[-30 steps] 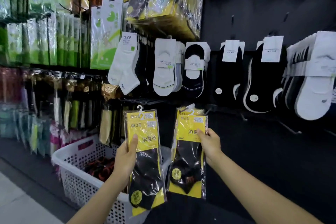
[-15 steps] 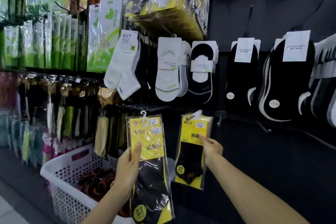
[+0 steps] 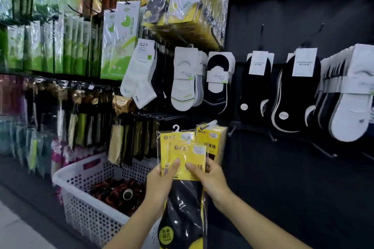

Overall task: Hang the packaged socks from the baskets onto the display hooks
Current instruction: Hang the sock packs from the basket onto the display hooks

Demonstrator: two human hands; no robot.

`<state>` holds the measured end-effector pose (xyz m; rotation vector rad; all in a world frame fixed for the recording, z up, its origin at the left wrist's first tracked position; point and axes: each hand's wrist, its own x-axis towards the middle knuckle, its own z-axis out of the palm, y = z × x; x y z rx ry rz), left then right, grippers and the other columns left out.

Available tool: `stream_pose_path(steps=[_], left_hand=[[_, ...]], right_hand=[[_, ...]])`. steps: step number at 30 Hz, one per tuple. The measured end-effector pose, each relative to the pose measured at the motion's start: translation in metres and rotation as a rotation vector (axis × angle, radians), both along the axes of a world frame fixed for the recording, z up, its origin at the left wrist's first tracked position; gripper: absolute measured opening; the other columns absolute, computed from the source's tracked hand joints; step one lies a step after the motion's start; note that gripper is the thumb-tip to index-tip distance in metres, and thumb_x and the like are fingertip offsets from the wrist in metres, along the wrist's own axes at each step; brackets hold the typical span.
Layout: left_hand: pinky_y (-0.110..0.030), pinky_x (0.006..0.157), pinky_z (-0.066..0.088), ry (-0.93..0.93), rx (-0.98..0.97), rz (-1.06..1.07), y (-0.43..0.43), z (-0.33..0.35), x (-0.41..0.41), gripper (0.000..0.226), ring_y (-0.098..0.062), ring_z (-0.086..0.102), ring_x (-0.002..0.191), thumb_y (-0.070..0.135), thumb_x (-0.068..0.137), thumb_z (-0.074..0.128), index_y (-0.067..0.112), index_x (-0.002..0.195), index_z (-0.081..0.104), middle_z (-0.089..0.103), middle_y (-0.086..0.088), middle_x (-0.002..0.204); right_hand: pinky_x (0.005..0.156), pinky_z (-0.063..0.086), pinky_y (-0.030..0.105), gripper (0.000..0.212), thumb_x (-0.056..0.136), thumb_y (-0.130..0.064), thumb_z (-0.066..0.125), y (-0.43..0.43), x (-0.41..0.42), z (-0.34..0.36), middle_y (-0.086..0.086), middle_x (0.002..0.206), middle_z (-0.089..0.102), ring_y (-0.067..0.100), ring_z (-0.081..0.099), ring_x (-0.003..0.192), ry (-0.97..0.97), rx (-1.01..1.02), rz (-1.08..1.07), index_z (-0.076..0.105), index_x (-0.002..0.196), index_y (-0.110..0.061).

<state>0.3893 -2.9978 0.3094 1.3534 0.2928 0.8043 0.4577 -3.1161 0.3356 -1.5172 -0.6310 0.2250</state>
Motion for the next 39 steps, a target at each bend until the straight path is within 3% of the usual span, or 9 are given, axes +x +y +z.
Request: stream_pose_path(steps=[8,12,15,18,21,24,29,34,39], left_hand=[[-0.003,0.042,0.035,0.043,0.066,0.093,0.000,0.013,-0.023,0.029,0.004,0.046,0.050,0.042,0.096,0.042,0.029,0.070,0.046,0.045,0.015,0.065],[-0.012,0.068,0.038,0.014,0.120,0.146,0.018,0.015,-0.029,0.029,0.002,0.045,0.069,0.045,0.093,0.040,0.024,0.077,0.052,0.048,0.009,0.079],[-0.022,0.094,0.030,0.000,0.137,0.202,0.027,0.016,-0.030,0.045,-0.011,0.049,0.117,0.040,0.097,0.041,0.009,0.127,0.054,0.056,0.002,0.123],[-0.024,0.099,0.029,0.006,0.133,0.208,0.037,0.014,-0.025,0.050,-0.018,0.044,0.128,0.038,0.098,0.040,0.006,0.135,0.047,0.050,-0.005,0.138],[-0.025,0.096,0.036,0.021,0.133,0.202,0.041,0.010,-0.019,0.046,-0.016,0.053,0.112,0.040,0.097,0.040,0.006,0.122,0.057,0.060,-0.001,0.117],[-0.020,0.062,0.036,0.029,0.141,0.195,0.045,0.006,-0.014,0.040,-0.010,0.043,0.066,0.046,0.092,0.040,0.012,0.072,0.048,0.043,0.001,0.068],[-0.015,0.054,0.025,0.064,0.160,0.215,0.049,-0.001,-0.001,0.031,0.003,0.028,0.060,0.040,0.097,0.039,0.031,0.069,0.033,0.033,0.015,0.069],[-0.015,0.055,0.027,0.072,0.143,0.189,0.048,-0.006,0.006,0.030,0.003,0.029,0.060,0.039,0.097,0.040,0.032,0.069,0.033,0.032,0.016,0.070],[-0.016,0.056,0.028,0.101,0.147,0.160,0.044,-0.013,0.011,0.029,0.003,0.029,0.061,0.040,0.098,0.040,0.030,0.071,0.034,0.032,0.016,0.071]], right_hand=[[0.103,0.045,0.043,0.035,0.089,-0.023,0.065,-0.011,0.006,-0.005,0.004,0.118,0.067,0.023,0.061,0.112,0.151,0.027,-0.115,0.059,0.123,-0.012],[0.099,0.047,0.041,0.022,0.098,-0.012,0.049,-0.013,0.029,-0.005,0.009,0.113,0.067,0.024,0.062,0.105,0.134,-0.004,-0.253,0.061,0.116,-0.008],[0.098,0.048,0.044,0.020,0.099,-0.011,0.046,-0.007,0.043,0.002,0.008,0.110,0.067,0.024,0.063,0.102,0.074,-0.002,-0.317,0.061,0.111,-0.009],[0.098,0.048,0.045,0.016,0.098,-0.010,0.046,0.005,0.059,0.011,0.009,0.109,0.067,0.025,0.062,0.103,0.037,0.001,-0.339,0.060,0.107,-0.011],[0.100,0.046,0.047,0.025,0.098,-0.010,0.047,0.021,0.072,0.014,0.013,0.118,0.064,0.029,0.060,0.111,-0.001,-0.030,-0.326,0.057,0.120,-0.006],[0.100,0.046,0.044,0.028,0.099,-0.013,0.047,0.036,0.085,0.011,0.012,0.119,0.062,0.029,0.058,0.113,0.000,-0.027,-0.335,0.055,0.124,-0.003],[0.105,0.041,0.043,0.040,0.099,-0.019,0.049,0.049,0.106,-0.003,0.014,0.135,0.053,0.029,0.050,0.123,0.098,-0.033,-0.367,0.046,0.135,-0.002],[0.085,0.051,0.038,0.027,0.088,-0.033,0.066,0.044,0.126,-0.012,0.009,0.101,0.066,0.026,0.061,0.093,0.193,-0.003,-0.484,0.063,0.097,-0.007],[0.082,0.051,0.039,0.035,0.088,-0.032,0.066,0.027,0.130,-0.030,0.014,0.090,0.062,0.029,0.059,0.082,0.479,-0.002,-0.521,0.065,0.102,-0.001]])
